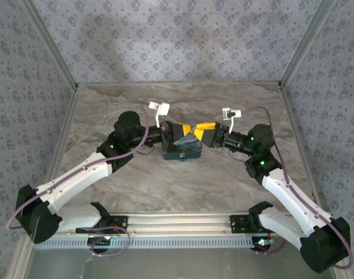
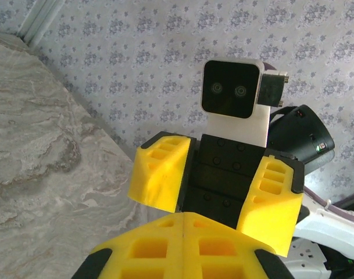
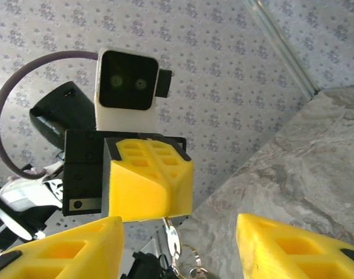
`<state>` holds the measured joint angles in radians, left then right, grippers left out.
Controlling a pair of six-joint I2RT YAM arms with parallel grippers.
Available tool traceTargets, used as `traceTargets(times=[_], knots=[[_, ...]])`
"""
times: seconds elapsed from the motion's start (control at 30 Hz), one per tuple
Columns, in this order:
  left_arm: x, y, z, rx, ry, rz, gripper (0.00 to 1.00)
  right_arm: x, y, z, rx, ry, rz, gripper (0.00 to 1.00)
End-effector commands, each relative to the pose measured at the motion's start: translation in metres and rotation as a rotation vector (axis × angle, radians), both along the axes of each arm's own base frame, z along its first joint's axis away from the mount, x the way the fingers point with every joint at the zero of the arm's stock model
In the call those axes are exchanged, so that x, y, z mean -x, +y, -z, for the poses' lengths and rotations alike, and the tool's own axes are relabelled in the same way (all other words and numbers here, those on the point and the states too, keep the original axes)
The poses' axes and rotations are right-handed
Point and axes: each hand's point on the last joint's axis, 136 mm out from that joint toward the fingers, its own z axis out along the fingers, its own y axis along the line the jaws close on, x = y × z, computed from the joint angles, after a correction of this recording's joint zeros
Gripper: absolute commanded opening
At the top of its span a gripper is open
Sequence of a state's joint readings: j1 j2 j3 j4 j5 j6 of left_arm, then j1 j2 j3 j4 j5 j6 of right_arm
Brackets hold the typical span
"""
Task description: Unlock a padlock with a key
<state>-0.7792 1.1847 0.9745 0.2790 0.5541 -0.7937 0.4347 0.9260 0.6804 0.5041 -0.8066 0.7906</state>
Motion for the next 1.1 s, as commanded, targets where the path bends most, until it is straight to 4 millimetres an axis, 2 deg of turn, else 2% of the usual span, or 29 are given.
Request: traceTargets(times=[0.0, 0.4, 0.83, 0.97, 1.07], knots=[[0.007, 0.001, -0.026, 0.036, -0.057, 0.031, 0.0, 0.013, 0.005, -0.015, -0.005, -0.04, -0.075, 0.53], [0.007, 0.002, -0.025, 0.032, -0.063, 0.033, 0.0, 0.015, 0.009, -0.009, 0.017, -0.032, -0.094, 0.38], [0.009, 0.0, -0.024, 0.034, -0.062, 0.046, 0.0, 0.014, 0.011, -0.001, 0.041, -0.017, -0.096, 0.3], [0.01, 0.0, -0.024, 0.032, -0.063, 0.05, 0.0, 0.014, 0.011, 0.0, 0.045, -0.017, -0.091, 0.2], [0.01, 0.001, -0.024, 0.029, -0.066, 0.05, 0.0, 0.015, 0.01, 0.001, 0.047, -0.023, -0.092, 0.08]])
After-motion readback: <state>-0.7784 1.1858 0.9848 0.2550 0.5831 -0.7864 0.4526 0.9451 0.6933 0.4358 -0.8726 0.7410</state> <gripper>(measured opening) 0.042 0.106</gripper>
